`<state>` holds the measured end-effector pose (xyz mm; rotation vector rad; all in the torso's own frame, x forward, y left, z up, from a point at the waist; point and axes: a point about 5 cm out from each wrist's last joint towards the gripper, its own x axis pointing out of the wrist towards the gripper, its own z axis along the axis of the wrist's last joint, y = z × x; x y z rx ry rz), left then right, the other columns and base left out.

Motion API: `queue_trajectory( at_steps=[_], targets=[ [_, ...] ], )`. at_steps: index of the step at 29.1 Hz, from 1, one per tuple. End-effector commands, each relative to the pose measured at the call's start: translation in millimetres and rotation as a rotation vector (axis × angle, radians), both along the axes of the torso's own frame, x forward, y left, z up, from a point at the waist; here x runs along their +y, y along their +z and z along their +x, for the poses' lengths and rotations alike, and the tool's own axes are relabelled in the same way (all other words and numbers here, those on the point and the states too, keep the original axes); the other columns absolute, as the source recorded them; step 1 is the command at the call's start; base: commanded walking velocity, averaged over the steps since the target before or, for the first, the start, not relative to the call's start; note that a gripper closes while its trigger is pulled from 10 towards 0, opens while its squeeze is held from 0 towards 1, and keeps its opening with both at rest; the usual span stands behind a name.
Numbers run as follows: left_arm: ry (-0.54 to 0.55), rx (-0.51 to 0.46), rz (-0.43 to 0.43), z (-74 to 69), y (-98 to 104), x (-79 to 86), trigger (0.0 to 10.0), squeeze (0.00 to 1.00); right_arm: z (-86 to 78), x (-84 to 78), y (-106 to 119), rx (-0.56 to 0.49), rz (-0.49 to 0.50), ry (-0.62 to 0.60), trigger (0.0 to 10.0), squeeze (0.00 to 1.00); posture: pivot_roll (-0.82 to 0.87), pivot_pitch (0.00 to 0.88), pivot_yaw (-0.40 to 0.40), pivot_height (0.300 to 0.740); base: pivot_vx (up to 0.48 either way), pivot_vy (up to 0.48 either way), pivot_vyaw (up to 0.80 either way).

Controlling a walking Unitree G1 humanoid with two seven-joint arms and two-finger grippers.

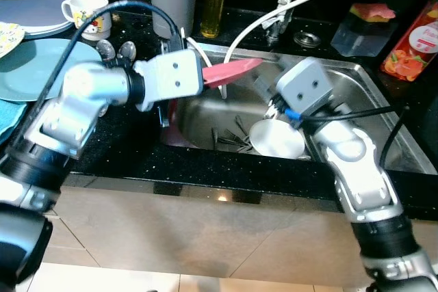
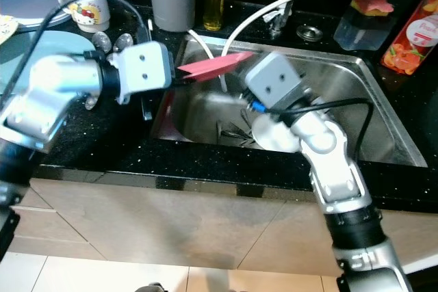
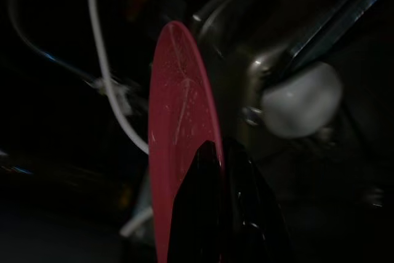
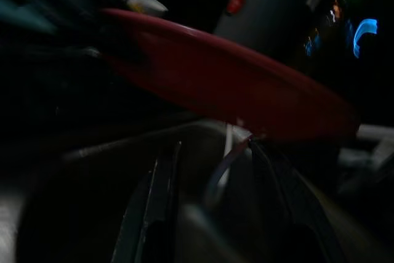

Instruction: Kitchen organization

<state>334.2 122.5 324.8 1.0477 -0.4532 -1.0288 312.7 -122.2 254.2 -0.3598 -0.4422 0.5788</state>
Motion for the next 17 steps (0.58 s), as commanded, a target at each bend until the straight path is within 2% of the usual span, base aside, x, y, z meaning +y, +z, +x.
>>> queue_trajectory(
  at_steps=[1, 2, 3, 4, 5, 8, 9, 10, 11, 13, 14, 16, 17],
  targets=[
    [-0.026, -0.016, -0.005, -0.9, -3, -8.2, 10.0, 0.00, 10.6, -20.9, 0, 0.135, 0.224, -0.095, 10.0, 0.00, 0.25, 0.069, -0.066, 0.740, 0.000, 0.000, 0.00],
    [-0.032, -0.012, -0.011, -1.6, -3, -9.2, 10.0, 0.00, 13.5, -24.1, -1, 0.169, 0.273, -0.115, 10.0, 0.00, 0.25, 0.069, -0.066, 0.740, 0.000, 0.000, 0.00],
    [-0.033, -0.029, -0.019, -2.5, -4, -10.8, 10.0, 0.00, 16.0, -27.3, 0, 0.210, 0.365, -0.121, 10.0, 0.00, 0.25, 0.069, -0.066, 0.740, 0.000, 0.000, 0.00],
    [-0.028, -0.084, -0.019, -3.5, -5, -13.6, 10.0, 0.00, 19.4, -31.0, 3, 0.267, 0.518, -0.120, 10.0, 0.00, 0.25, 0.069, -0.066, 0.740, 0.000, 0.000, 0.00],
    [-0.028, -0.084, -0.019, -3.5, -5, -13.6, 10.0, 0.00, 19.4, -31.0, 3, 0.267, 0.518, -0.120, 10.0, 0.00, 0.25, 0.069, -0.066, 0.740, 0.000, 0.000, 0.00],
    [-0.009, -0.207, -0.005, -2.8, -6, -18.9, 10.0, 0.00, 24.3, -36.8, 4, 0.344, 0.710, -0.116, 10.0, 0.00, 0.25, 0.063, -0.073, 0.740, 0.000, 0.000, 0.00],
    [-0.009, -0.207, -0.005, -2.8, -6, -18.9, 10.0, 0.00, 24.3, -36.8, 4, 0.344, 0.710, -0.116, 10.0, 0.00, 0.25, 0.063, -0.073, 0.740, 0.000, 0.000, 0.00],
    [0.006, -0.343, 0.040, -1.3, -5, -22.8, 10.0, 0.00, 26.7, -40.7, 4, 0.404, 0.841, -0.089, 10.0, 0.00, 0.25, 0.063, -0.077, 0.740, 0.000, 0.000, 0.00],
    [0.006, -0.343, 0.040, -1.3, -5, -22.8, 10.0, 0.00, 26.7, -40.7, 4, 0.404, 0.841, -0.089, 10.0, 0.00, 0.25, 0.063, -0.077, 0.740, 0.000, 0.000, 0.00],
    [0.017, -0.482, 0.098, -0.9, -7, -25.9, 10.0, 0.00, 28.6, -41.8, 4, 0.445, 0.938, -0.054, 10.0, 0.00, 0.25, 0.064, -0.080, 0.740, 0.000, 0.000, 0.00],
    [0.012, -0.509, 0.109, -0.6, -9, -26.9, 10.0, 0.00, 28.7, -40.8, 6, 0.459, 0.979, -0.024, 10.0, 0.00, 0.25, 0.064, -0.080, 0.740, 0.000, 0.000, 0.00],
    [0.008, -0.516, 0.110, -0.3, -10, -27.3, 10.0, 0.00, 28.6, -40.1, 7, 0.466, 1.000, -0.004, 10.0, 0.00, 0.25, 0.064, -0.081, 0.740, 0.000, 0.000, 0.00],
    [0.004, -0.539, 0.133, 0.2, -15, -27.9, 10.0, 0.00, 27.5, -38.5, 12, 0.481, 1.055, 0.052, 10.0, 0.00, 0.25, 0.066, -0.081, 0.740, 0.000, 0.000, 0.00]
  ],
)
